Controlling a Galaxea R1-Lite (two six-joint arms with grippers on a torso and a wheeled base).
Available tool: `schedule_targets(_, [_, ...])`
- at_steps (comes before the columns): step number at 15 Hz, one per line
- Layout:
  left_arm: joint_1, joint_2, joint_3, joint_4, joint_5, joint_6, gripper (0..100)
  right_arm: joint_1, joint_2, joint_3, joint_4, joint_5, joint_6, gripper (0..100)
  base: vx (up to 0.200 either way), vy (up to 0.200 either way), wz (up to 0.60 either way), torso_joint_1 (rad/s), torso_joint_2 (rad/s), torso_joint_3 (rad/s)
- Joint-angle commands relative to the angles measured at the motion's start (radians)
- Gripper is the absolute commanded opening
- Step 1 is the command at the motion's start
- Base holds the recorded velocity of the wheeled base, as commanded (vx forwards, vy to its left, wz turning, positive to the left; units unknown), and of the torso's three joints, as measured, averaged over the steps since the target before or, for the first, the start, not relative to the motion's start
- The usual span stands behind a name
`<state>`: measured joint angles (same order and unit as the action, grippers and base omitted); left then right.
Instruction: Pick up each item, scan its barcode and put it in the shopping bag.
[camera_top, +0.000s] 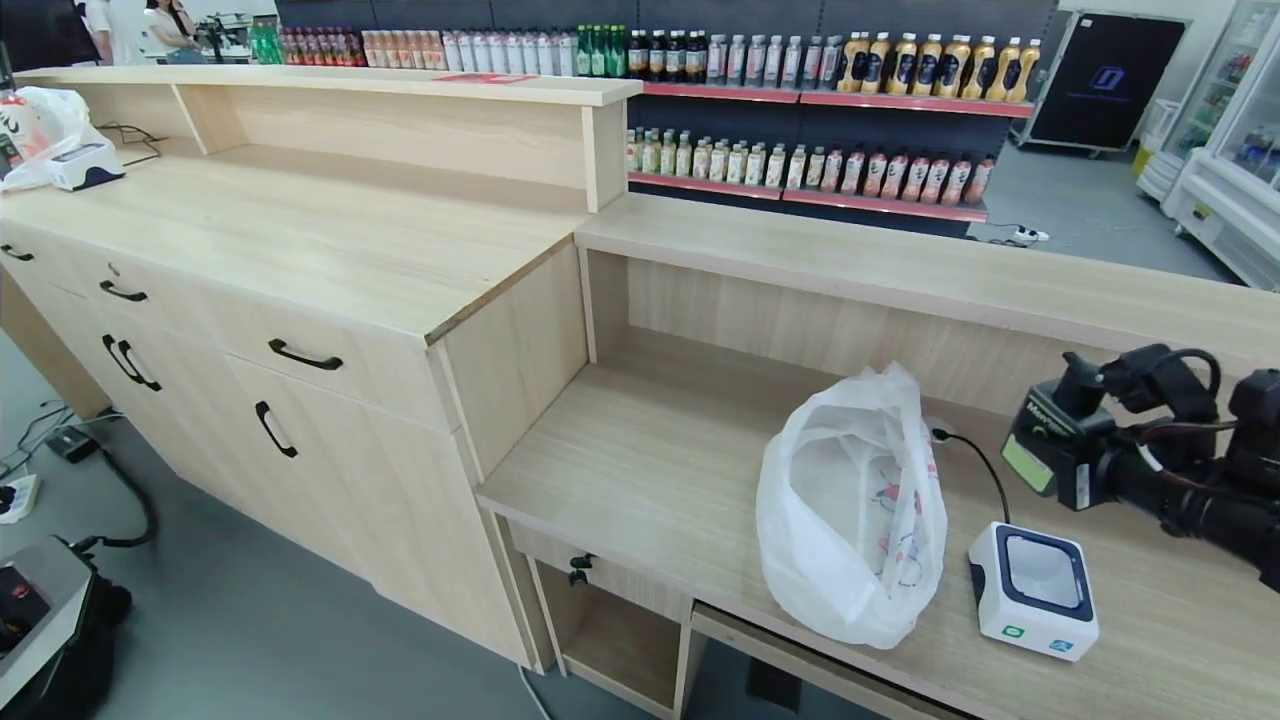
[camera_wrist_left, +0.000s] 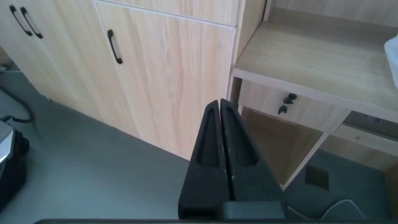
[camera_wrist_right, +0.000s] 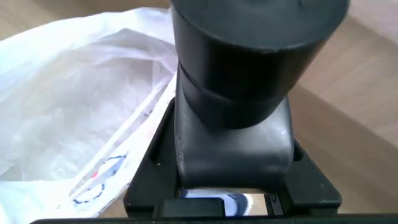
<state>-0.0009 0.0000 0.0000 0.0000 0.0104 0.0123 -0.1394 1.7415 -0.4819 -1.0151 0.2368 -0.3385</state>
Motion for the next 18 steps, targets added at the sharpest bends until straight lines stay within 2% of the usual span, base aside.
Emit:
schedule_targets(1, [0.001, 0.0, 0.0, 0.0, 0.0, 0.0, 0, 0.04, 0.147, -0.02, -0.023, 0.019, 0.004, 0, 0.0, 0.0, 0.0, 0.0, 0.0, 0.0])
schedule_targets(3, [0.001, 0.0, 0.0, 0.0, 0.0, 0.0, 0, 0.069, 0.199, -0.044, -0.037, 0.114, 0.01, 0, 0.0, 0.0, 0.0, 0.0, 0.0, 0.0])
schedule_targets(18, [0.001, 0.0, 0.0, 0.0, 0.0, 0.0, 0, 0.184, 0.558, -0.34, -0.151, 0.119, 0.015, 0, 0.0, 0.0, 0.0, 0.0, 0.0, 0.0])
